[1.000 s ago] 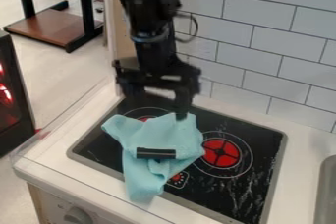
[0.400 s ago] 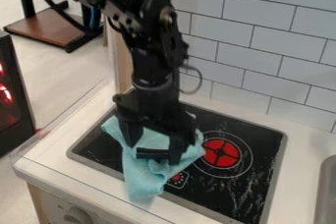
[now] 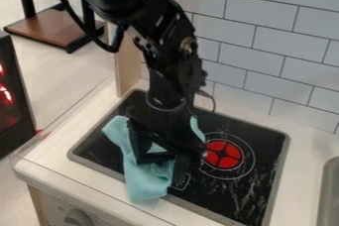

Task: Unfold the cloth from bottom right to top left

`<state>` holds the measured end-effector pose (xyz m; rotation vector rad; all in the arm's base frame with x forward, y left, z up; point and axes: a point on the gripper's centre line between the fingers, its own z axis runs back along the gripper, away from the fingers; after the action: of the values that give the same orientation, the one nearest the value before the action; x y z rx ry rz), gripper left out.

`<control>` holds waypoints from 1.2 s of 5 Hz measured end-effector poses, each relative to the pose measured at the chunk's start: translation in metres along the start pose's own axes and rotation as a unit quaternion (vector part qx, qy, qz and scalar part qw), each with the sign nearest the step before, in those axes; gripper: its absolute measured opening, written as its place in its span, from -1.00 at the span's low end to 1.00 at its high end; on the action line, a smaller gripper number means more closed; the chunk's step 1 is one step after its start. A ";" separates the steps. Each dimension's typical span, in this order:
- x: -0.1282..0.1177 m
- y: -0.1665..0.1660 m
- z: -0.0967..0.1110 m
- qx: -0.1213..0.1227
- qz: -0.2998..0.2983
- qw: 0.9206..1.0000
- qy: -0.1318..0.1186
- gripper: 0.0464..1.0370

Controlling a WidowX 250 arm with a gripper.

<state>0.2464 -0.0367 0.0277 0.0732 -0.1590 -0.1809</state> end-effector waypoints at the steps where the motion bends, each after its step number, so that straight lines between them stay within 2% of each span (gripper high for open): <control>1: 0.010 0.000 -0.003 0.003 -0.002 1.000 -0.004 0.92; 2: 0.021 0.001 -0.005 0.005 0.001 1.000 -0.008 0.92; 3: 0.025 0.002 -0.011 0.010 0.001 1.000 -0.003 0.81; 4: 0.026 0.003 -0.012 0.014 -0.005 1.000 -0.003 0.22; 5: 0.026 0.003 -0.012 0.012 -0.008 1.000 -0.002 -0.24; 6: 0.023 0.005 -0.007 0.004 -0.013 1.000 0.007 -0.62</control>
<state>0.2705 -0.0354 0.0243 0.0843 -0.1450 -0.2057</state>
